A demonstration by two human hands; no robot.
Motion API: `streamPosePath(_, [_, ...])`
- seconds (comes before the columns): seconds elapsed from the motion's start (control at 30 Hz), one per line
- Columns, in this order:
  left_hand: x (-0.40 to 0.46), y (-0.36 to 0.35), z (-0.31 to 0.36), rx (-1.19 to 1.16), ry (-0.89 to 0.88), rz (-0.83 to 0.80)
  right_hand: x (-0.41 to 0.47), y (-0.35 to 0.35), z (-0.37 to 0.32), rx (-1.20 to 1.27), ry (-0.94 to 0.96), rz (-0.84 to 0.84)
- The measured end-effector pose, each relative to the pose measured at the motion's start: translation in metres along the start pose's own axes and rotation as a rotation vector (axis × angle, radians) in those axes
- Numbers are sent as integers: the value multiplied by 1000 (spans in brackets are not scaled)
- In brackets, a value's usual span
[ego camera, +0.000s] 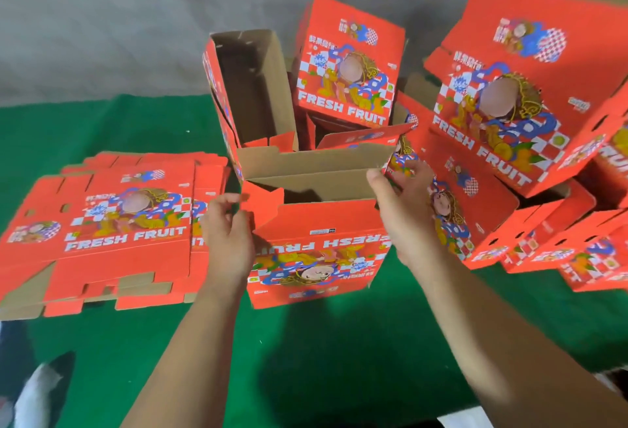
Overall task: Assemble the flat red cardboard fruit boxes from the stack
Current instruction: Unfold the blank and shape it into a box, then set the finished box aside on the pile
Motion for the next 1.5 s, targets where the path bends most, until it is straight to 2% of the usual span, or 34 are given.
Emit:
streamPosePath(0.07, [4, 3, 2, 82, -124, -24, -10, -9, -2, -115, 79, 142])
streamPosePath(0.17, [14, 4, 10, 189, -175, -62, -22, -19, -10, -205, 243, 242])
streamPosePath(0.23, [18, 1, 20, 270, -205, -101, -33, -26, -10, -201, 323, 263])
streamPosePath(0.3, [23, 2, 24, 481, -284, -137, -47, -35, -3, -271, 413, 216])
streamPosePath(0.33, [26, 3, 25, 555, -312, -161, -50, -38, 1, -287, 420, 180])
streamPosePath(0.43, [29, -1, 30, 589, -341, -322, -35, -39, 8, -267, 237, 58])
streamPosePath(0.53, [27, -12, 38, 512, -355, -478, -24, -32, -1, -576, 233, 141])
streamPosePath(0.6, [31, -15, 40, 506, -305, -548, -21, -30, -6, -662, 204, 146])
streamPosePath(0.73, [48, -14, 35, 680, -215, -655, -18, -32, -13, -437, 200, -4])
streamPosePath(0.87, [53, -15, 24, 614, -95, -704, -12, -28, -18, -345, 221, -113])
streamPosePath(0.97, [50, -13, 13, 529, 37, -638, -1, -29, -16, -300, 180, -154])
streamPosePath(1.07, [54, -8, 21, 626, -152, -398, 13, -34, -13, -246, 177, -155])
streamPosePath(1.13, [52, -3, 27, 478, -240, -245, 22, -39, -14, -159, 150, -209])
streamPosePath(1.2, [42, -3, 25, 268, -246, -174, 34, -44, -18, -19, 67, -256])
streamPosePath(1.27, [32, -3, 25, 135, -297, -76, 44, -50, -27, 15, 11, -306])
streamPosePath(1.3, [30, -1, 24, 112, -349, -13, 48, -54, -34, 5, 8, -330])
streamPosePath(1.37, [35, 2, 16, 229, -384, 98, 54, -63, -46, -46, 29, -381])
streamPosePath(1.4, [41, 2, 8, 266, -304, 59, 57, -68, -50, -86, 42, -412])
streamPosePath(1.47, [41, -8, -5, 185, -41, -175, 60, -77, -54, -163, 52, -460])
streamPosePath(1.5, [37, -15, -9, 174, 25, -279, 61, -80, -55, -203, 57, -472])
Point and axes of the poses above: each hand's wrist, its own x-axis towards the middle knuckle, its own y-axis out of the back of the hand, z = x × y, the point moved 5 cm from there along x, towards the middle knuckle, and after that the axes turned 3 degrees about -x, right-handed, at the moved point
